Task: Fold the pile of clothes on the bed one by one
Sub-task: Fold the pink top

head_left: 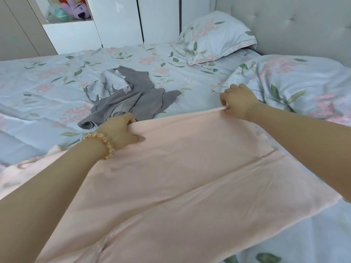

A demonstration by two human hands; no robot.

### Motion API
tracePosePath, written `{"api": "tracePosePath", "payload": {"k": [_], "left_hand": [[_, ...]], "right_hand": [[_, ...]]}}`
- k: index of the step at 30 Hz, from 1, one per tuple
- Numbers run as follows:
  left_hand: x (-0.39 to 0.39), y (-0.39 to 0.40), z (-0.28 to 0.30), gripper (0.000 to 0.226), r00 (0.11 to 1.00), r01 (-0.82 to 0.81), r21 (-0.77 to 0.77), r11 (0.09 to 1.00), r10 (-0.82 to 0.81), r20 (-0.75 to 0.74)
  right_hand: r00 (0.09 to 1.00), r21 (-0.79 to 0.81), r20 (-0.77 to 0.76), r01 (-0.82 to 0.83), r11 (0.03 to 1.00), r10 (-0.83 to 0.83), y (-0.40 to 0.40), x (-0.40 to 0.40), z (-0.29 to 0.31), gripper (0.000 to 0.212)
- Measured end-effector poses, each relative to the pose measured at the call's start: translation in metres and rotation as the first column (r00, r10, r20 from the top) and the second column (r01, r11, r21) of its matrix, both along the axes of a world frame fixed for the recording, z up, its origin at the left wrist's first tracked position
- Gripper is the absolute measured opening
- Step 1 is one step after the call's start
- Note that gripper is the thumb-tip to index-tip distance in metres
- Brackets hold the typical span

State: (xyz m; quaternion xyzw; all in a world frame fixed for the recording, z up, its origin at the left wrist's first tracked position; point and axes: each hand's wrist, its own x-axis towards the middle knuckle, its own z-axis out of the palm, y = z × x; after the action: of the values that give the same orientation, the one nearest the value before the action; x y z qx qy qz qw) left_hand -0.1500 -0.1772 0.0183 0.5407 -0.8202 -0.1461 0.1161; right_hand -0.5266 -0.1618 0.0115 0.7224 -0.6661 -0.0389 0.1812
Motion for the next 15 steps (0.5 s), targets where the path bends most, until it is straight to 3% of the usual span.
{"api": "tracePosePath", "payload": {"k": [3, 6, 10, 15], "left_hand": [[0.007, 0.036, 0.021, 0.03, 0.994, 0.059, -0.154, 0.986, -0.044, 0.101], [0.014, 0.078, 0.034, 0.031, 0.996, 0.093, -0.217, 0.972, -0.088, 0.035], [0.02, 0.124, 0.023, 0.051, 0.986, 0.16, -0.179, 0.971, -0.164, -0.007], [0.023, 0.155, -0.004, 0.043, 0.974, 0.227, -0.256, 0.94, -0.215, 0.072]], "right_hand": [[0.994, -0.135, 0.095, -0.049, 0.99, 0.063, 0.042, -0.012, 0.018, 0.014], [0.976, -0.201, 0.185, -0.074, 0.977, 0.112, 0.086, -0.022, 0.027, 0.019], [0.979, -0.165, 0.176, -0.071, 0.984, 0.1, 0.131, -0.031, 0.024, 0.028], [0.991, -0.071, 0.121, -0.049, 0.996, 0.057, 0.166, -0.034, 0.005, 0.031]]}}
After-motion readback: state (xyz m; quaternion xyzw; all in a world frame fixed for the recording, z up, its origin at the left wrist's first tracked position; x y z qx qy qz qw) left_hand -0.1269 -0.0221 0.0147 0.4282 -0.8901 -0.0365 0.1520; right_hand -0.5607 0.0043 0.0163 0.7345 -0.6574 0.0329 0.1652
